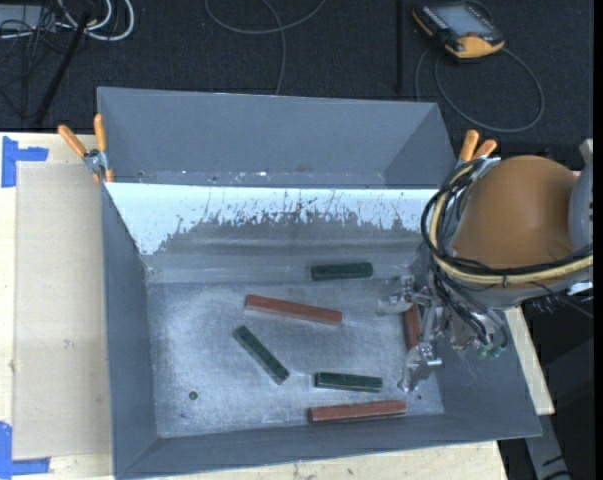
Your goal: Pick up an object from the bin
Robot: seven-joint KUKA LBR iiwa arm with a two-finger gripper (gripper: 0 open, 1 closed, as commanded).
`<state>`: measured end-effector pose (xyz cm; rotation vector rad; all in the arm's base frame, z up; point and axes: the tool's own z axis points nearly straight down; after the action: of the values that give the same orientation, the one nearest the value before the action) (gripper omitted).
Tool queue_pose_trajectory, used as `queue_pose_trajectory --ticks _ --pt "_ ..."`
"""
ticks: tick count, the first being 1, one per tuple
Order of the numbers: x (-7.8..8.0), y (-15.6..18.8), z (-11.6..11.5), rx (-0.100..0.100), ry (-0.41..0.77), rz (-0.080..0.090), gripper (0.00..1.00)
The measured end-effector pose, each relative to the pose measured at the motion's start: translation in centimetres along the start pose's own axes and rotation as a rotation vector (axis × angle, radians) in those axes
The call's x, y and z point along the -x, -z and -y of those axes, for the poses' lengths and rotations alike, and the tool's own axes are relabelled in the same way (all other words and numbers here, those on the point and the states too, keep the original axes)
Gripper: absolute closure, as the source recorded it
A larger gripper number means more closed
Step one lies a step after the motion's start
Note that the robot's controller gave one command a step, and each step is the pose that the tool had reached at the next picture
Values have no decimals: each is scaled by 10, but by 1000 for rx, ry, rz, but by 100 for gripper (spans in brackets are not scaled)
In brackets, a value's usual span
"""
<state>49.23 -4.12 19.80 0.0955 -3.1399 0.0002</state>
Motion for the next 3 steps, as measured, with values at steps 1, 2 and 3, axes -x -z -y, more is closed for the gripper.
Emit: queue_pose_trajectory --ticks 1,2,3 --pt "0 0 0 0 -2 -1 0" --pt "8 19 -3 0 -3 2 0" --pt "10 -18 -2 -2 284 9 0"
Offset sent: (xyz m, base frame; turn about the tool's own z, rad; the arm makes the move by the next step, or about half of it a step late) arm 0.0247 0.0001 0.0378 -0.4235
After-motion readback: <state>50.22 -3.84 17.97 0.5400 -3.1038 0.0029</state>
